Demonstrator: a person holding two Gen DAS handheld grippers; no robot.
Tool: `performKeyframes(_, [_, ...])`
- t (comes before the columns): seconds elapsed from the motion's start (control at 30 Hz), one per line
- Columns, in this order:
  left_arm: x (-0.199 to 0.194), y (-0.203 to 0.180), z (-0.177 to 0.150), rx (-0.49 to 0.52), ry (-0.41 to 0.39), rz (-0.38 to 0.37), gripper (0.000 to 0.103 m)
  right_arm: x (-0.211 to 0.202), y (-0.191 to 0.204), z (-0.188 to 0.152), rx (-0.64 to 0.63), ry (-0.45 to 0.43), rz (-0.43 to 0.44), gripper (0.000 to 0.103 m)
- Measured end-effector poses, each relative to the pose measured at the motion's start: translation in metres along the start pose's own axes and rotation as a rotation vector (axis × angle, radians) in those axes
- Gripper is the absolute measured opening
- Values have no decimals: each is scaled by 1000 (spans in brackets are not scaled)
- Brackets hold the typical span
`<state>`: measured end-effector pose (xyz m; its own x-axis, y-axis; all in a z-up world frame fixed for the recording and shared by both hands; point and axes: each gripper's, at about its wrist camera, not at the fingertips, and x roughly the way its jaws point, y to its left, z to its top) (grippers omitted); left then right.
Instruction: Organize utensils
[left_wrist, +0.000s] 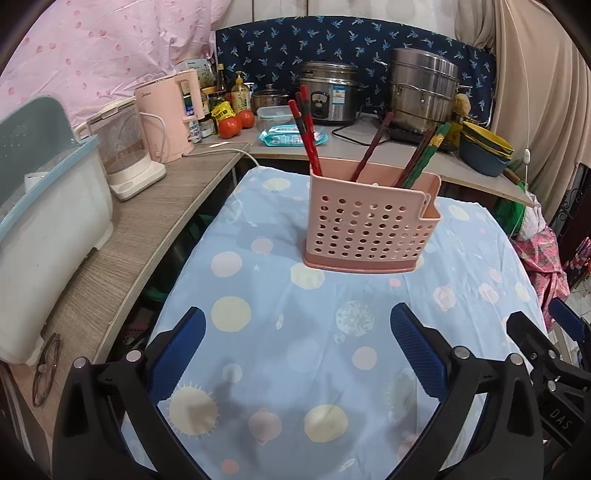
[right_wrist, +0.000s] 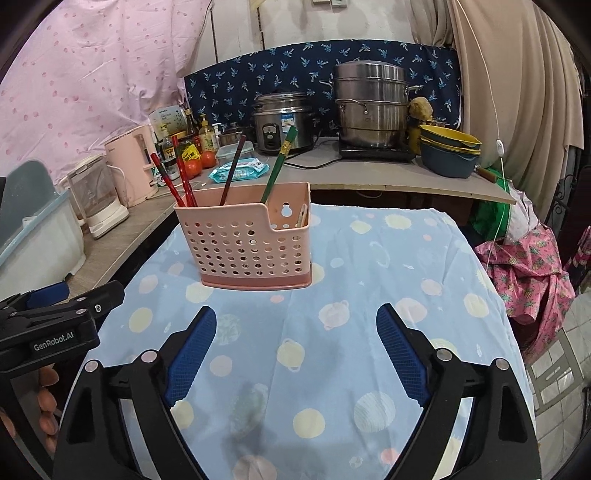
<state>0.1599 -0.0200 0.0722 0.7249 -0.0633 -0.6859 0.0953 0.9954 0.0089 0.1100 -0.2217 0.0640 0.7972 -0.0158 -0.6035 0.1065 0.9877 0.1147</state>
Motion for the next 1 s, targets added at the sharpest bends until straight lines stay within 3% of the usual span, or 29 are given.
performKeyframes(0.13, [2, 2, -4, -9, 9, 15, 96, 2, -5, -6, 19, 15, -1, 96])
performKeyframes(1.0, [0, 4, -18, -20, 10, 79, 96, 7, -2, -28, 15, 45, -4, 96])
